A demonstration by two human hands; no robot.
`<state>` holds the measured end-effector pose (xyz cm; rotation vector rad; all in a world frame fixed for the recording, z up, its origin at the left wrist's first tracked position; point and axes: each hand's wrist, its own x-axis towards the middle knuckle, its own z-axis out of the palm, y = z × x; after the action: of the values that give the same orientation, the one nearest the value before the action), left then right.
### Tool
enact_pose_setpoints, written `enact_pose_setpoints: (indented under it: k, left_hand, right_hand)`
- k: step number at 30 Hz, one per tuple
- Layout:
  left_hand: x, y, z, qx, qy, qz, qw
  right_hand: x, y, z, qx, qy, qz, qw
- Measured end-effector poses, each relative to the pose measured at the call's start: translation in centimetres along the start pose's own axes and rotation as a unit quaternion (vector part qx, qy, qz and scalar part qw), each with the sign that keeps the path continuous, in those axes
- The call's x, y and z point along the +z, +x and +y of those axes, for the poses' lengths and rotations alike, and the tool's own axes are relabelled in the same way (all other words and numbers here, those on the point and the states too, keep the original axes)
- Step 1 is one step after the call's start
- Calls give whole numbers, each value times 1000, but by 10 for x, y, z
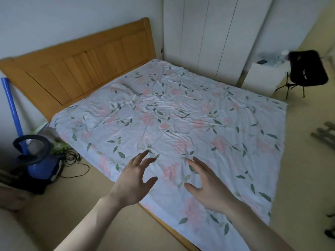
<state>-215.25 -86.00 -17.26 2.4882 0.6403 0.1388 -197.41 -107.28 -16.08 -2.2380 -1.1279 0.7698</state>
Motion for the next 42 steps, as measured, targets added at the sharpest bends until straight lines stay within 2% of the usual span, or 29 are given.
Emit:
enact_pose_setpoints:
  k: [8, 14, 19, 28, 32, 42]
  left_hand:
    - [47, -10, 50, 11, -4, 9, 1000]
    - [82, -3, 103, 3, 40, 6, 999]
    - [134, 11, 190, -21, 58, 41, 997]
    - [226, 38, 368, -46, 20, 83, 995]
    - [239, 57, 410, -54, 29, 95, 994]
    - [244, 116, 464, -86, 68, 150, 983]
  right_hand:
    - [-36, -40, 37, 5, -12, 4, 1000]
    - [-89, -68, 98, 0, -14, 11, 1000]
    - [-143, -95, 178, -34, -21, 0, 999]
    - [-264, -155, 303, -63, -24, -33, 997]
    - [-317, -155, 335, -88, -23, -10, 996]
    - [-406, -91, 377, -153, -41, -47, 986]
